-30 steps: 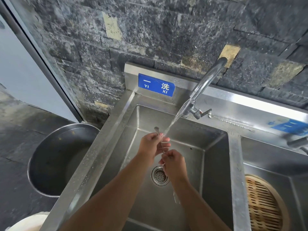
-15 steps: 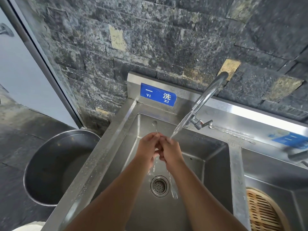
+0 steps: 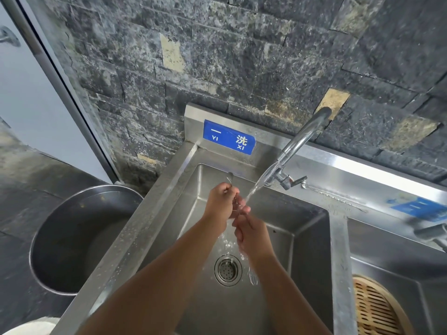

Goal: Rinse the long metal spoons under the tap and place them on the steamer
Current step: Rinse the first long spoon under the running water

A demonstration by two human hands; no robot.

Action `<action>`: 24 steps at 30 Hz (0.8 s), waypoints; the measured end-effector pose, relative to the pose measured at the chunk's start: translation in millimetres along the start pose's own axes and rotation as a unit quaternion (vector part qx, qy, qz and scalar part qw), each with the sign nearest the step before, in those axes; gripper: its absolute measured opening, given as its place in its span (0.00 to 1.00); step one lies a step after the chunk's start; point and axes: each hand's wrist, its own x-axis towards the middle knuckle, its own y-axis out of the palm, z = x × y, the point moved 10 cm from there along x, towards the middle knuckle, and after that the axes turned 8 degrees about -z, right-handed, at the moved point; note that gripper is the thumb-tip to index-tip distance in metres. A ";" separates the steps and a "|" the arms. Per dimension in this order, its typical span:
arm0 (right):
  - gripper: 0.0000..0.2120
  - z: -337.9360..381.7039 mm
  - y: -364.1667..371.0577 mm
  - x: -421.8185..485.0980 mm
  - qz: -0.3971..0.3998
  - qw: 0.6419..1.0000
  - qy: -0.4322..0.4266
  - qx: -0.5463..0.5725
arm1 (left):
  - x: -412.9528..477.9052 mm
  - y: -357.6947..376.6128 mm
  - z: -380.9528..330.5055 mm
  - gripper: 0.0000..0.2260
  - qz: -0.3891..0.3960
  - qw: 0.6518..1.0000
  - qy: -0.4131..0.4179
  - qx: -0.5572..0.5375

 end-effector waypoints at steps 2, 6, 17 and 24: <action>0.15 -6.7 0.9 -1.7 0.004 1.000 0.016 0.008 | -0.5 1.2 -5.9 0.06 0.000 1.000 -0.001 -0.003; 0.17 -10.4 4.8 -3.4 0.018 1.000 0.019 0.003 | 4.5 -0.1 -16.9 0.08 -0.005 1.000 0.012 -0.008; 0.15 -5.8 1.7 -8.7 0.045 0.999 0.005 0.004 | 34.6 7.6 -35.1 0.10 0.002 1.000 0.020 0.000; 0.15 -19.3 -7.3 -12.5 0.041 0.999 -0.004 0.011 | 52.3 11.9 -43.3 0.10 -0.006 1.000 0.017 0.002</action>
